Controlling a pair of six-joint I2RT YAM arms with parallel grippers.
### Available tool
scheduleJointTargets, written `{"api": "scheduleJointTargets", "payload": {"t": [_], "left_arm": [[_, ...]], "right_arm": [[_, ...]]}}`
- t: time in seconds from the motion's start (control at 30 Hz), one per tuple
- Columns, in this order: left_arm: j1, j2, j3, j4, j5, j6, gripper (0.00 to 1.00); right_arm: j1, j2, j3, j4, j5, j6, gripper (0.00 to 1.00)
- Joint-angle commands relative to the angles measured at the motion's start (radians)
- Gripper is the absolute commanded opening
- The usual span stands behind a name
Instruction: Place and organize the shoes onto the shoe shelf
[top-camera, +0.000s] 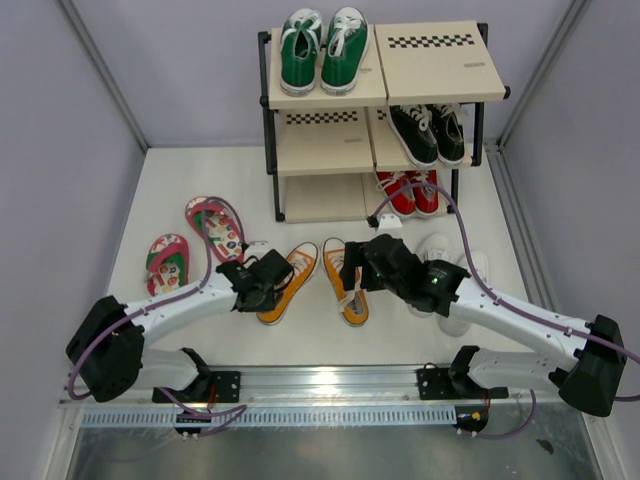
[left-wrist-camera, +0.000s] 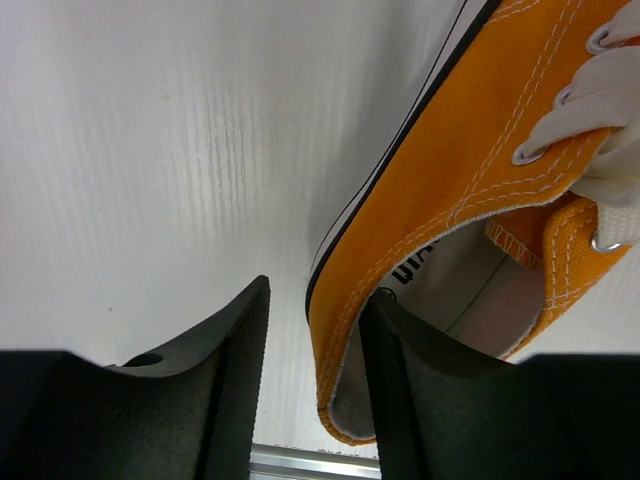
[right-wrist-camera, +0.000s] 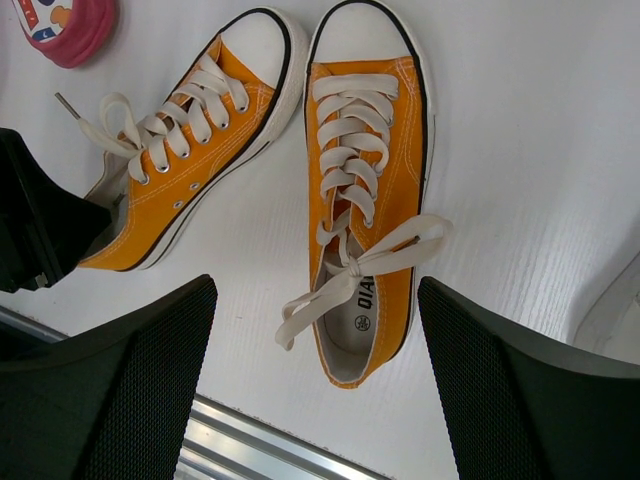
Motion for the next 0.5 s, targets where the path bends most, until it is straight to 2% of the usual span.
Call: {"api": "scheduleJointTargets", "payload": {"t": [0.0,0.1,0.17,0.2,0.23,0.3,0.47], "left_arm": [[0.004,0.015,0.003,0.033,-0.038,-0.077,0.42],[0.004,0.027,0.007,0.036,-0.040,-0.105,0.40],[0.004,0.031,0.005,0.025,-0.041,-0.138,0.33],[0.004,0.027,0.005,0.021,-0.043,-0.151,0.27],[0.004,0.023,0.005,0.018,-0.044,-0.164,0.13],[0.004,0.008,0.008,0.007,-0.041,-0.207,0.00],[0.004,-0.077,0.036,0.016,-0.038,-0.261,0.00]], "right_arm": [[0.003,-0.013,0.001,0.004,0.045,0.001,0.86],[0.002,-0.004,0.010,-0.019,0.069,0.015,0.86],[-0.001,0.008,0.034,-0.067,0.089,0.026,0.86],[-0.001,0.011,0.042,-0.082,0.098,0.032,0.86],[-0.007,0.014,0.047,-0.099,0.111,0.040,0.86],[-0.018,0.016,0.047,-0.105,0.115,0.049,0.86],[-0.047,-0.015,0.041,-0.107,0.099,0.046,0.86]]}}
